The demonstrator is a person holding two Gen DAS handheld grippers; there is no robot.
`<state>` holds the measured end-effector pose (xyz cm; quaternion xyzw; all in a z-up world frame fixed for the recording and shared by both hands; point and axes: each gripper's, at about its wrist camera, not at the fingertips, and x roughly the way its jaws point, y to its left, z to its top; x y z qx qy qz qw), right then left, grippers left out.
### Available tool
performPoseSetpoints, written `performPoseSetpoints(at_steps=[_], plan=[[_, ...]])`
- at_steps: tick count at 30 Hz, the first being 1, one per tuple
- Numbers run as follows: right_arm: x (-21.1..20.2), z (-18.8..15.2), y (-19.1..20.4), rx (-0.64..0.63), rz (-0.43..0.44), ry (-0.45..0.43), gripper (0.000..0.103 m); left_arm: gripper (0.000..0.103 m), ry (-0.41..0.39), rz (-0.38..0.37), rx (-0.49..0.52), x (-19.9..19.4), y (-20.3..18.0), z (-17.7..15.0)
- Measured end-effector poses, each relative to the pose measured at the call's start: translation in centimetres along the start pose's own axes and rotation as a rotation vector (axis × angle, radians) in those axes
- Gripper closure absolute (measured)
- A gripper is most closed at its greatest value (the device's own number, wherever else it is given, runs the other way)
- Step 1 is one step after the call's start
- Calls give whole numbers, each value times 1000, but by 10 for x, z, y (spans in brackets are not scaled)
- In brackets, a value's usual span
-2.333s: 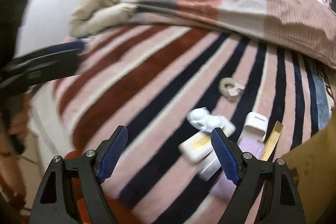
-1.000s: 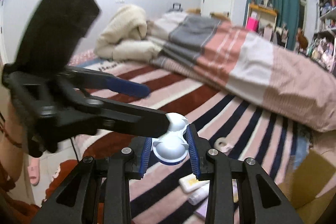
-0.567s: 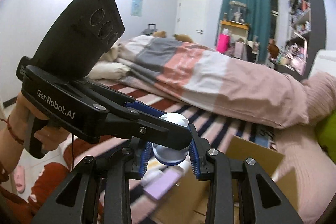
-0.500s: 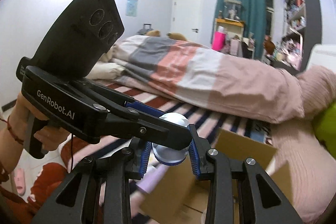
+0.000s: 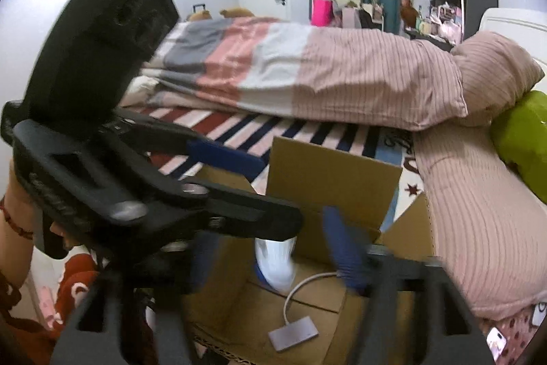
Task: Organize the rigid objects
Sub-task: 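Move the lens case into the box and release it from the right gripper, then grasp the white KANO-KATO tube with the right gripper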
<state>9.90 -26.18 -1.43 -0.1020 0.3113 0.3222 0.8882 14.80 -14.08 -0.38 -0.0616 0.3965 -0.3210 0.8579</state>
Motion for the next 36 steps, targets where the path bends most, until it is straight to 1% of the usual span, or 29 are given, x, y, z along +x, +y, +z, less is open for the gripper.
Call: performPoseSetpoints(at_steps=[5, 7, 8, 10, 12, 16, 18, 21, 24, 26, 28, 29, 30, 32, 34, 36], plan=[[0, 0, 11, -22, -13, 49, 32, 24, -29, 53, -9, -23, 8, -7], [2, 3, 17, -29, -18, 70, 22, 24, -49, 69, -14, -37, 12, -11], [4, 4, 20, -30, -17, 79, 15, 24, -61, 79, -18, -46, 15, -14], [3, 7, 29, -37, -5, 82, 14, 23, -84, 105, -23, -63, 21, -20], [2, 12, 43, -64, 17, 77, 14, 17, -111, 134, -30, -81, 29, -28], [4, 25, 79, -108, 71, 81, 14, 16, -170, 193, -62, -122, 52, -51], [9, 32, 99, -112, 114, 93, 14, 16, -196, 230, -79, -141, 65, -65], [21, 39, 128, -105, 182, 82, 14, 13, -232, 305, -120, -169, 91, -91], [39, 37, 157, -112, 240, 82, 14, 13, -247, 358, -163, -184, 114, -116], [58, 32, 172, -106, 274, 108, 14, 13, -248, 388, -188, -189, 127, -133], [81, 21, 179, -91, 299, 155, 15, 13, -250, 417, -207, -191, 139, -150], [93, 17, 179, -83, 297, 180, 19, 13, -248, 425, -213, -191, 143, -156], [104, 12, 178, -72, 289, 207, 25, 13, -242, 431, -220, -190, 149, -164], [130, 0, 174, -35, 283, 270, 28, 13, -236, 429, -225, -188, 155, -173], [154, -8, 169, -3, 277, 309, 29, 13, -235, 414, -235, -185, 160, -179], [173, -11, 161, 8, 228, 330, 34, 13, -233, 402, -253, -182, 165, -184]])
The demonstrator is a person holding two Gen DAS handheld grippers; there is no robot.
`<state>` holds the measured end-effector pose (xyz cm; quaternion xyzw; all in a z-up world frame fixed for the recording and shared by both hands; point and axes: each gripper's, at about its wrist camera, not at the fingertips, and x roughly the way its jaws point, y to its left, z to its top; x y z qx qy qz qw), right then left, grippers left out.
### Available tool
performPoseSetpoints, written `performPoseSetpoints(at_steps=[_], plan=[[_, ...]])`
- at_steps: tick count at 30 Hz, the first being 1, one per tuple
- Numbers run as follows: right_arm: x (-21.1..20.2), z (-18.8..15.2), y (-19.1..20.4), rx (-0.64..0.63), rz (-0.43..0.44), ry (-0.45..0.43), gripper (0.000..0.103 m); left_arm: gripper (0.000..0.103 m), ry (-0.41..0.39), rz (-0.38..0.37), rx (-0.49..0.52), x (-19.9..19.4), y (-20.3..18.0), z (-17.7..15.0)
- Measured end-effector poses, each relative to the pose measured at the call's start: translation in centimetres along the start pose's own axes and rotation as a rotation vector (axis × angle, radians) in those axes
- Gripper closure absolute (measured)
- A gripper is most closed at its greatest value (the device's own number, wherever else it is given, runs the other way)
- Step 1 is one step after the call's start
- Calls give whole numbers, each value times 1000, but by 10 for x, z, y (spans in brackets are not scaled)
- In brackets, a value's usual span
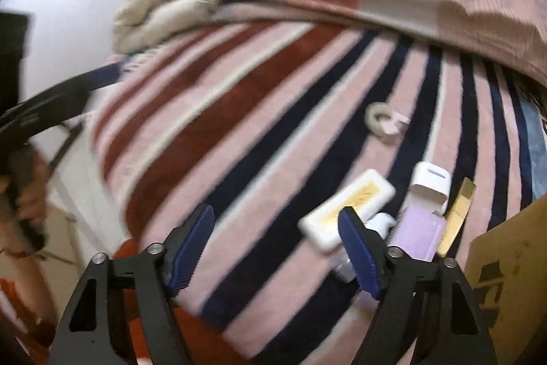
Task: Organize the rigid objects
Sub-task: 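Grasp the white KANO-KATO tube with the right gripper, then carry the tube into the box and open the right gripper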
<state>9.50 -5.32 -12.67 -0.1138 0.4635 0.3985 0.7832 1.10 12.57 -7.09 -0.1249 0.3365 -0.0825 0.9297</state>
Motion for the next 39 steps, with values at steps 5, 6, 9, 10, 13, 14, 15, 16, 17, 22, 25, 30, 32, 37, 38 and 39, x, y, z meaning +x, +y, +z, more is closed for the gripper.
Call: performPoseSetpoints(at_steps=[5, 6, 9, 10, 13, 14, 15, 16, 17, 22, 25, 30, 32, 37, 38, 39], plan=[[36, 15, -33, 77, -169, 68, 34, 13, 15, 19, -2, 6, 6, -5], [41, 16, -37, 93, -172, 83, 34, 13, 17, 21, -2, 7, 6, -6], [50, 20, -39, 80, -166, 94, 34, 13, 25, 28, -3, 9, 8, -7], [51, 21, -36, 61, -154, 89, 34, 13, 27, 29, -4, 9, 7, -8], [48, 25, -21, 19, -21, 54, 40, 13, 29, 22, -6, 10, 6, -7], [47, 25, -14, -1, 11, 48, 41, 13, 29, 21, -5, 10, 5, -6], [47, 24, -10, -15, 1, 45, 41, 13, 29, 21, -3, 9, 4, -6], [46, 22, -6, -30, -34, 50, 41, 13, 28, 25, 1, 8, 3, -7], [46, 20, -5, -35, -52, 55, 41, 13, 28, 29, 4, 7, 3, -7], [49, -2, -8, -43, -116, 113, 65, 13, 45, 40, -2, 7, 3, -9], [48, -7, -8, -41, -135, 96, 72, 13, 54, 36, 7, 6, -2, -9], [17, 2, 13, -90, -93, -15, 72, 13, 53, -33, 18, 2, -18, 3], [-8, 7, 27, -128, -58, -75, 72, 13, 43, -68, 25, 0, -28, 12], [-71, 15, 51, -195, 20, -206, 72, 23, 16, -154, 76, 0, -68, 41], [-84, 15, 54, -210, 26, -235, 72, 33, 11, -173, 84, 0, -76, 46], [-94, 16, 55, -221, 25, -253, 72, 41, 8, -194, 93, 2, -85, 52]])
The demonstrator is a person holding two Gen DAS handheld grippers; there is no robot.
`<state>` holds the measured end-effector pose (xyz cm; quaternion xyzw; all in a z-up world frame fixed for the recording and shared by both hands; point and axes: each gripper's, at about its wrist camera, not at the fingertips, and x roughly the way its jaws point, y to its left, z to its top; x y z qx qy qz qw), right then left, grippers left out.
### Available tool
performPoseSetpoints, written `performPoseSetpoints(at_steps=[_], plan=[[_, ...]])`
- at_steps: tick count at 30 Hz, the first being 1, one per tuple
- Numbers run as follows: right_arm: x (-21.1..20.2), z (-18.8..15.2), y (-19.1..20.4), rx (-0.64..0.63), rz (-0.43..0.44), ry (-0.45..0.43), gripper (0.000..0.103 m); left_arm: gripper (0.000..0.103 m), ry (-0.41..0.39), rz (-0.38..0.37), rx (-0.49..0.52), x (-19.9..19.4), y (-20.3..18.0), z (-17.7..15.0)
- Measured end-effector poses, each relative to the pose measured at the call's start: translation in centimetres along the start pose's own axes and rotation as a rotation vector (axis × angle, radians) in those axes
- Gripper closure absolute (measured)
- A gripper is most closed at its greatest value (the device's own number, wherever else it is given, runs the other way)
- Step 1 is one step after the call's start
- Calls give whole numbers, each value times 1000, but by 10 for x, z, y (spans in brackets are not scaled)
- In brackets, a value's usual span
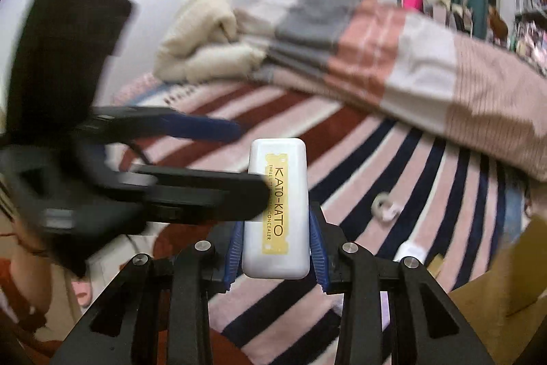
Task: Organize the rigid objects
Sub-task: 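Carry the tube into the box and open the right gripper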
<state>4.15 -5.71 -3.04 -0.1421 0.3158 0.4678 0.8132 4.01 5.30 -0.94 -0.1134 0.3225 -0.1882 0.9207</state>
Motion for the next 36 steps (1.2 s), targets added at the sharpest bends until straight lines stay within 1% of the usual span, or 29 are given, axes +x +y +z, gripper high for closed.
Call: performPoseSetpoints(at_steps=[1, 2, 4, 5, 6, 9, 13, 17, 22, 23, 24, 25, 26, 27, 29, 32, 36], plan=[[-11, 3, -2, -13, -10, -22, 72, 44, -1, -17, 8, 4, -8, 7], [-18, 6, -5, -20, -24, -38, 72, 50, -1, -27, 16, 10, -17, 13], [-37, 7, -18, -8, -43, -66, 72, 54, -1, -54, 21, 19, -32, 21], [-46, 5, -24, 1, -46, -72, 72, 60, 3, -76, 27, 27, -42, 27], [-52, 3, -32, 9, -53, -78, 72, 62, 8, -89, 40, 33, -51, 30], [-73, -10, -56, 26, -102, -95, 72, 62, 41, -111, 85, 61, -81, 40], [-96, -33, -95, 101, -147, -87, 72, 63, 102, -143, 143, 102, -121, 47], [-111, -53, -129, 169, -183, -44, 72, 63, 181, -179, 157, 143, -147, 48], [-114, -70, -152, 209, -227, 25, 72, 63, 230, -163, 184, 166, -161, 45], [-114, -72, -155, 212, -228, 36, 72, 59, 228, -144, 187, 167, -161, 45], [-112, -74, -157, 218, -227, 45, 72, 46, 225, -117, 191, 166, -161, 45], [-111, -74, -159, 225, -228, 56, 72, 38, 218, -99, 195, 166, -160, 44], [-111, -77, -162, 230, -233, 69, 71, 24, 203, -84, 199, 162, -159, 44], [-110, -77, -162, 232, -245, 82, 62, 20, 188, -74, 204, 159, -157, 44], [-109, -77, -162, 224, -264, 89, 54, 19, 171, -50, 211, 150, -152, 45], [-108, -73, -158, 225, -253, 81, 54, 19, 132, 1, 200, 128, -137, 48], [-111, -59, -139, 192, -245, 43, 54, 18, 71, 36, 151, 92, -109, 48]])
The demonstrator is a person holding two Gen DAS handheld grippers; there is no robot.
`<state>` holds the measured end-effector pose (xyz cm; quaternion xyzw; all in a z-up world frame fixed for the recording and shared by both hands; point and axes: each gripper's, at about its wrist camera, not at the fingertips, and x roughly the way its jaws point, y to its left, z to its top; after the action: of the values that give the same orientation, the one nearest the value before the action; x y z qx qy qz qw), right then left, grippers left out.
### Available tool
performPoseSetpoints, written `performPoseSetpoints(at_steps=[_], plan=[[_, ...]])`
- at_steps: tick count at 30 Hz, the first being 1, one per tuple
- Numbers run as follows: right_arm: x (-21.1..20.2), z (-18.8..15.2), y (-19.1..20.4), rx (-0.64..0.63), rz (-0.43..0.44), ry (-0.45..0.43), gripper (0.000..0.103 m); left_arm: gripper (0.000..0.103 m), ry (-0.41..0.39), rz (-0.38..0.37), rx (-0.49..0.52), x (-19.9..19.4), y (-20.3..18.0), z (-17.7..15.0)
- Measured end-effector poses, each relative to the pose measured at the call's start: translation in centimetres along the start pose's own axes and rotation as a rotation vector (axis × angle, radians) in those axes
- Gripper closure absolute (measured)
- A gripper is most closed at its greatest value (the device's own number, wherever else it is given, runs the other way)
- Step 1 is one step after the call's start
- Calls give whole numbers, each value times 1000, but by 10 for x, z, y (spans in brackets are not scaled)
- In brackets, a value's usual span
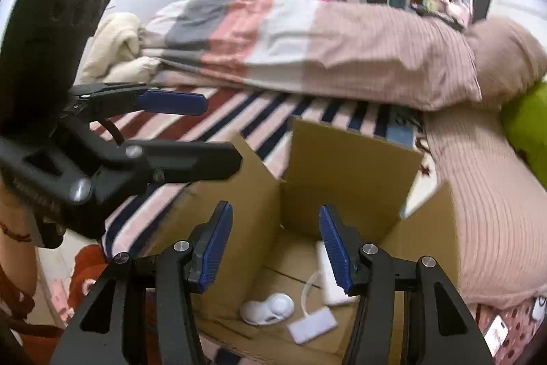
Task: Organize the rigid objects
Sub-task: 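Carry the tube into the box and open the right gripper, then grasp the small clear pump bottle with the right gripper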
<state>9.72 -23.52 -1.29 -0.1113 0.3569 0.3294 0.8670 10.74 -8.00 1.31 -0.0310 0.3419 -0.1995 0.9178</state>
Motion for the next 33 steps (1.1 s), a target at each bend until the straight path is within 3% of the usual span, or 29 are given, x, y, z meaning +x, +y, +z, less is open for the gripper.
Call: performPoseSetpoints(at_steps=[9, 14, 18, 21, 26, 33], plan=[[5, 31, 94, -85, 147, -69, 54, 12, -85, 180, -69, -79, 83, -51], [41, 27, 140, -88, 203, -2, 54, 12, -72, 221, -96, -92, 116, -92], [78, 7, 151, -34, 226, 87, 54, 12, -56, 216, -113, -91, 132, -121], [114, -12, 147, 41, 194, 173, 54, 12, -48, 192, -146, -86, 141, -137], [161, -36, 134, 75, 69, 282, 54, 12, -25, 154, -188, -76, 149, -153], [173, -40, 117, 129, 0, 297, 54, 12, -29, 148, -199, -75, 153, -159]])
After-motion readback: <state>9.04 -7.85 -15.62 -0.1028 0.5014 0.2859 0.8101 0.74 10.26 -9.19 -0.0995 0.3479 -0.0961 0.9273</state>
